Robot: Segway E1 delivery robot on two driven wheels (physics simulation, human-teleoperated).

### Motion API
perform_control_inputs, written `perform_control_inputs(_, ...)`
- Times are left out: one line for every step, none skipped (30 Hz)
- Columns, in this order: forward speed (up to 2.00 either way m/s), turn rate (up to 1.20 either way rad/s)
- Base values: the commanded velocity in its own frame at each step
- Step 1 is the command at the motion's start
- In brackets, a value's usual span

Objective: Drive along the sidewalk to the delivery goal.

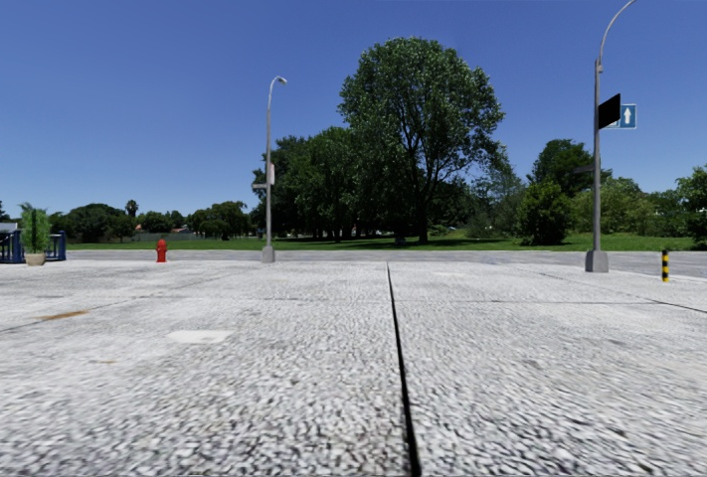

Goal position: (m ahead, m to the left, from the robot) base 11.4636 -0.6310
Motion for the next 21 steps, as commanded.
perform_control_inputs(2.0,0.0)
perform_control_inputs(2.0,-0.01)
perform_control_inputs(2.0,-0.03)
perform_control_inputs(2.0,-0.03)
perform_control_inputs(2.0,-0.03)
perform_control_inputs(2.0,-0.03)
perform_control_inputs(2.0,-0.04)
perform_control_inputs(2.0,-0.05)
perform_control_inputs(2.0,-0.05)
perform_control_inputs(2.0,-0.05)
perform_control_inputs(2.0,-0.05)
perform_control_inputs(2.0,-0.05)
perform_control_inputs(2.0,-0.05)
perform_control_inputs(2.0,-0.05)
perform_control_inputs(2.0,-0.05)
perform_control_inputs(2.0,-0.05)
perform_control_inputs(2.0,-0.06)
perform_control_inputs(2.0,-0.11)
perform_control_inputs(2.0,-0.11)
perform_control_inputs(2.0,-0.15)
perform_control_inputs(2.0,-0.16)
